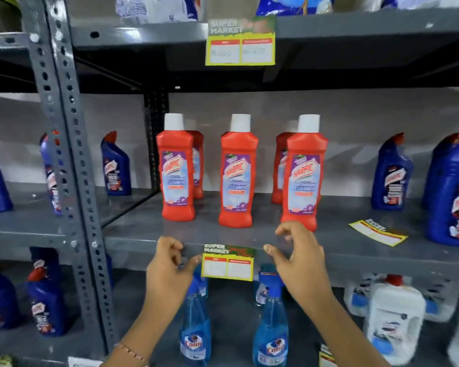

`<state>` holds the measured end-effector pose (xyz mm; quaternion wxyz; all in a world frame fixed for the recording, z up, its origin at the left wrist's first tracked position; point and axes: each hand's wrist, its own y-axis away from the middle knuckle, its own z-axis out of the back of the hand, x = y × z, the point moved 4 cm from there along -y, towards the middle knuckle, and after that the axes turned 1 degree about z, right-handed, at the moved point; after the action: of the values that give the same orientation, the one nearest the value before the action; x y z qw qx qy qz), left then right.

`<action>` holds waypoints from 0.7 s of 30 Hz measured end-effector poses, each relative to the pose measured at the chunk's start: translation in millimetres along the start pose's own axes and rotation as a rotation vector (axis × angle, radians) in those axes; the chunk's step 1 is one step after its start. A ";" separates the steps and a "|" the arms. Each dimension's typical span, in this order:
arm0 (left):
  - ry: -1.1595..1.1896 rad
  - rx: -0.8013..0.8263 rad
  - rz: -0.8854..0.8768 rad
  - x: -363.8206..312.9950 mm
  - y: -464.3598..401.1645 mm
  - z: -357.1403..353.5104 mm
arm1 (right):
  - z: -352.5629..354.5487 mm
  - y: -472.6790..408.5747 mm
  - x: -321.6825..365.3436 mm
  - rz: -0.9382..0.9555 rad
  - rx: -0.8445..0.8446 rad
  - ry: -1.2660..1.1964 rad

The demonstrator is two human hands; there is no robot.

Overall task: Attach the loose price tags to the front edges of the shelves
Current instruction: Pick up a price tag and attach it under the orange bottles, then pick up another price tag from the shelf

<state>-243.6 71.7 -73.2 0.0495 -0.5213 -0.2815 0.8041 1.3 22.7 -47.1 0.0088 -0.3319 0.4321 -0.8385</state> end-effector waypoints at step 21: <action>0.311 0.504 -0.245 -230.1 141.1 -237.6 | 263.9 -3.7 -175.5 -0.288 0.100 -0.264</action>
<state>96.3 -36.9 -28.6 0.3157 -0.5715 -0.1231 0.7474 288.1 -111.7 -33.6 -0.0381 -0.4966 0.3330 -0.8007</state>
